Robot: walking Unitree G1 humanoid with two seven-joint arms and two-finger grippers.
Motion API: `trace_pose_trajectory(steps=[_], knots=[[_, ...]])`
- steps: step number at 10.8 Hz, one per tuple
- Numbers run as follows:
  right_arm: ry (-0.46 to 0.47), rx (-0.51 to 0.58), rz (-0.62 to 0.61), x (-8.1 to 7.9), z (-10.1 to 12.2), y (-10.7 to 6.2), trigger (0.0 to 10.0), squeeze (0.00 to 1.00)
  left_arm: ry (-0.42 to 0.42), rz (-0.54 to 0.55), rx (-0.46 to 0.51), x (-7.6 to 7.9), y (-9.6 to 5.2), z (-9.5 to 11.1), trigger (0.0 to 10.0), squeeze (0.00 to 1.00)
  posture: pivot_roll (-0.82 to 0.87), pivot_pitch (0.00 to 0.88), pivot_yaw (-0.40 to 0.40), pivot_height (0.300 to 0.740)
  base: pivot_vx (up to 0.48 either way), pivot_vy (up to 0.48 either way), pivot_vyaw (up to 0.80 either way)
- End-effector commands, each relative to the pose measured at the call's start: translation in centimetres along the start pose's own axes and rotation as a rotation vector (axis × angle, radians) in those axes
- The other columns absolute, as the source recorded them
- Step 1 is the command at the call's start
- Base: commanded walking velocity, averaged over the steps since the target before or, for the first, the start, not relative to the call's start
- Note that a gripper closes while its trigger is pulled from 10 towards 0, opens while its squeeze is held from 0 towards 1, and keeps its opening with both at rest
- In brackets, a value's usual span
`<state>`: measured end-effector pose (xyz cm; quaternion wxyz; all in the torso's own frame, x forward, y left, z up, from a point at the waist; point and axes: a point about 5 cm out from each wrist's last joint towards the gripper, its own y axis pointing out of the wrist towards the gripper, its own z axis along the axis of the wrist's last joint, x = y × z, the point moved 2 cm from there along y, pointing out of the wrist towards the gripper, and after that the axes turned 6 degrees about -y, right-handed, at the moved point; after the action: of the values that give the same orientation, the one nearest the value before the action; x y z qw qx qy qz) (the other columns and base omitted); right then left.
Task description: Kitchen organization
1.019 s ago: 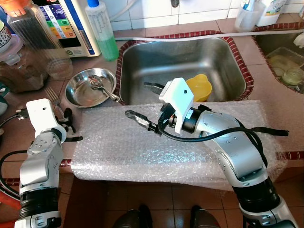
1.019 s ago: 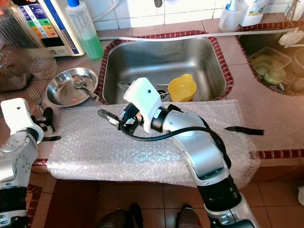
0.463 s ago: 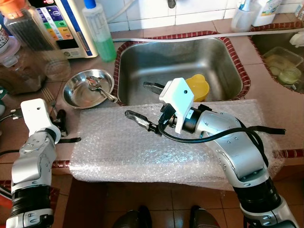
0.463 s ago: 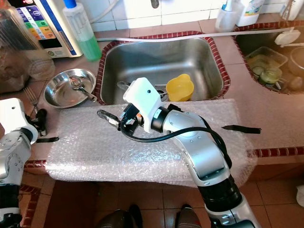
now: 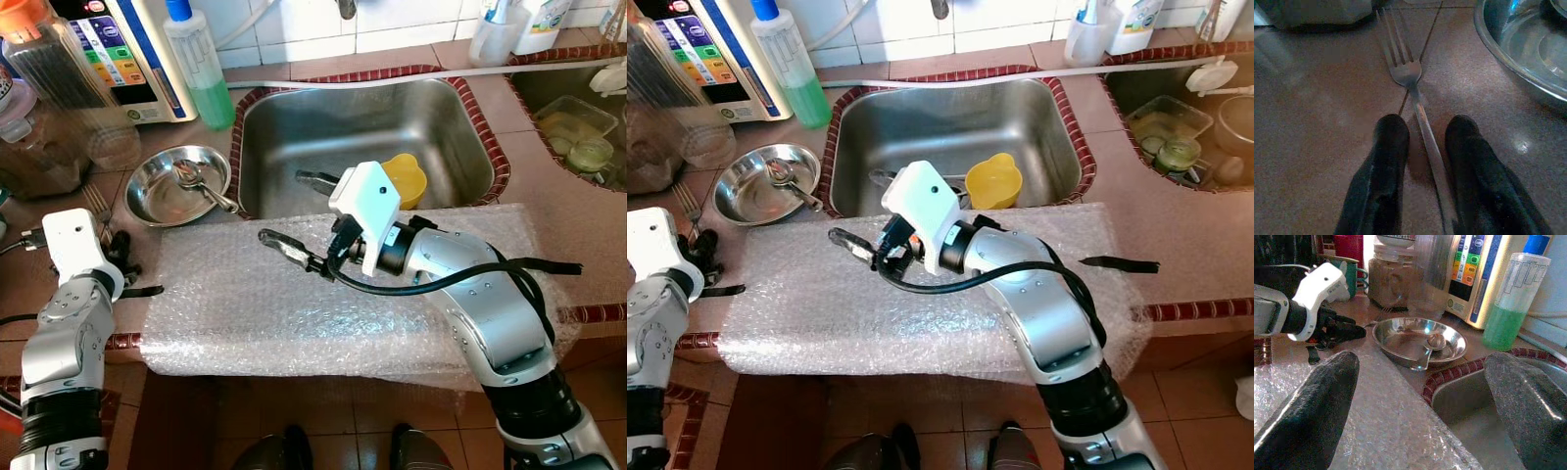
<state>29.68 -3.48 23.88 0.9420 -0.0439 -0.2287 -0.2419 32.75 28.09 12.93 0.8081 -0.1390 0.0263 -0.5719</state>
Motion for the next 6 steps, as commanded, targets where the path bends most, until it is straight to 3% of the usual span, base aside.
trace_pose_trajectory(steps=[1, 6], knots=[[0.001, 0.034, 0.041, -0.66, 0.83, 0.22, 10.0, 0.00, 0.023, 0.067, -0.164, -1.94, -0.34, -4.02, 0.0, 0.00, -0.16, 0.208, 0.143, 0.740, 0.000, 0.000, 0.00], [-0.011, 0.027, 0.045, -0.59, 0.76, 0.19, 10.0, 0.00, 0.028, 0.033, -0.140, -1.84, -0.54, -4.13, 0.0, 0.00, -0.16, 0.207, 0.140, 0.740, 0.000, 0.000, 0.00]])
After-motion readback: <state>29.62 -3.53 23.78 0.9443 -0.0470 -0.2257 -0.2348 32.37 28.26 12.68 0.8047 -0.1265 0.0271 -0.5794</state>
